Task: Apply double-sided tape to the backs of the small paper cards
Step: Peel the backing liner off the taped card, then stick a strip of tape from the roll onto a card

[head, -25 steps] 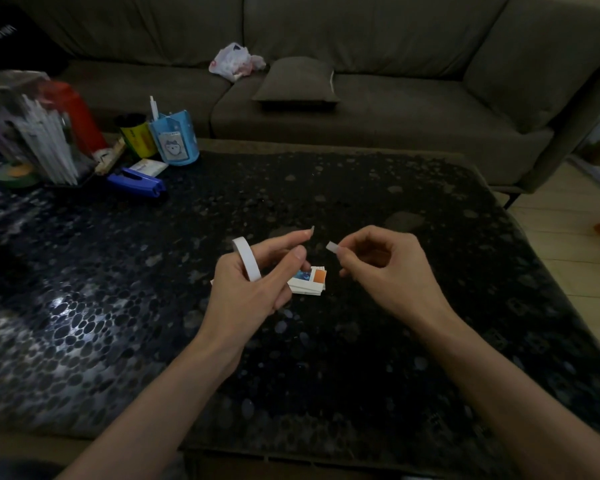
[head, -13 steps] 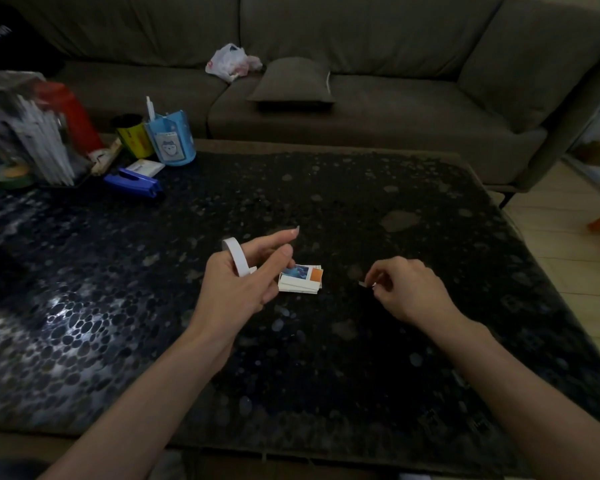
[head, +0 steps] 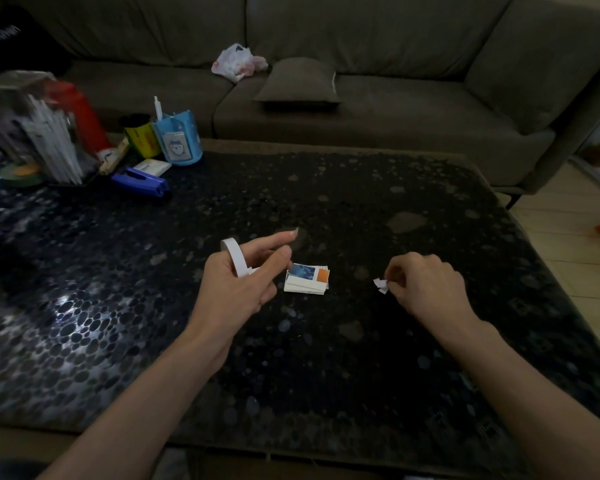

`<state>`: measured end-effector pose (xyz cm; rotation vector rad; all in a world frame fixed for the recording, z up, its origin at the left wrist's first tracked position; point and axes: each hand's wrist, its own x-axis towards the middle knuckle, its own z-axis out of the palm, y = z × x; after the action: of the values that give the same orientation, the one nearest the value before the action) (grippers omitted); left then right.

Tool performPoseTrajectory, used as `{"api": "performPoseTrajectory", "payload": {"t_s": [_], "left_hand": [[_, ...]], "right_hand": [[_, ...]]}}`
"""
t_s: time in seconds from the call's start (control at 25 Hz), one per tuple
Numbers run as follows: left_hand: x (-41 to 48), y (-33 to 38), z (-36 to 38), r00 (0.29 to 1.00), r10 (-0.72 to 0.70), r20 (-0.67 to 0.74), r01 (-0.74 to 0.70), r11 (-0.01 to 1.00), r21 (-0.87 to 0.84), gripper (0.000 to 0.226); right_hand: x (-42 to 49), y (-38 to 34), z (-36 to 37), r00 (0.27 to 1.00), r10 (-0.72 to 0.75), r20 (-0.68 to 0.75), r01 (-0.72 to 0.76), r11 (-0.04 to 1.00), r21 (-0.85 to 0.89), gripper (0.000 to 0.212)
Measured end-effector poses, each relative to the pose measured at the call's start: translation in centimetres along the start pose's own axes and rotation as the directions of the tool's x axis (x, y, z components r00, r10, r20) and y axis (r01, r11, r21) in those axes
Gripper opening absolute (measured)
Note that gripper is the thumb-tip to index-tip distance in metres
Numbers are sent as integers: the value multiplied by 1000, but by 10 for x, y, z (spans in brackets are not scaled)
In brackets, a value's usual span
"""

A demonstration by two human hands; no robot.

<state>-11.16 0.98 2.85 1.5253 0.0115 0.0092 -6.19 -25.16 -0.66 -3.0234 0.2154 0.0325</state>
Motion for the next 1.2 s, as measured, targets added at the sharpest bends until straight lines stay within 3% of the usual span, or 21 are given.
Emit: {"api": "performPoseTrajectory", "payload": {"t_s": [0.2,0.4,0.64,0.76,0.88,1.2], "left_hand": [[0,0,-2,1000,-1,0,1,1000,14,21],[-1,0,-8,1000,-8,-5,8,1000,19,23],[-1,0,-17,1000,-4,-5,5,999,39,23],[-2,-1,-22,1000,8,-5,-8,998,56,21],[-3,-3,-25,1000,7,-16,-6,999,52,19],[-1,-4,-29,1000,8,-26,-7,998,62,17]], "right_hand": [[-3,-5,-7,998,21,-58,-22,1000,-17,18],[-3,-11,-9,993,0,-121,0,1000,2,33],[5,-25,2,992,-34,-120,53,986,157,19],[4,-47,12,975,-219,-46,223,942,250,28],[1,-67,24,908,-413,-64,418,891,177,41],[-11,-68,23,800,-593,-90,589,805,-67,26]]}}
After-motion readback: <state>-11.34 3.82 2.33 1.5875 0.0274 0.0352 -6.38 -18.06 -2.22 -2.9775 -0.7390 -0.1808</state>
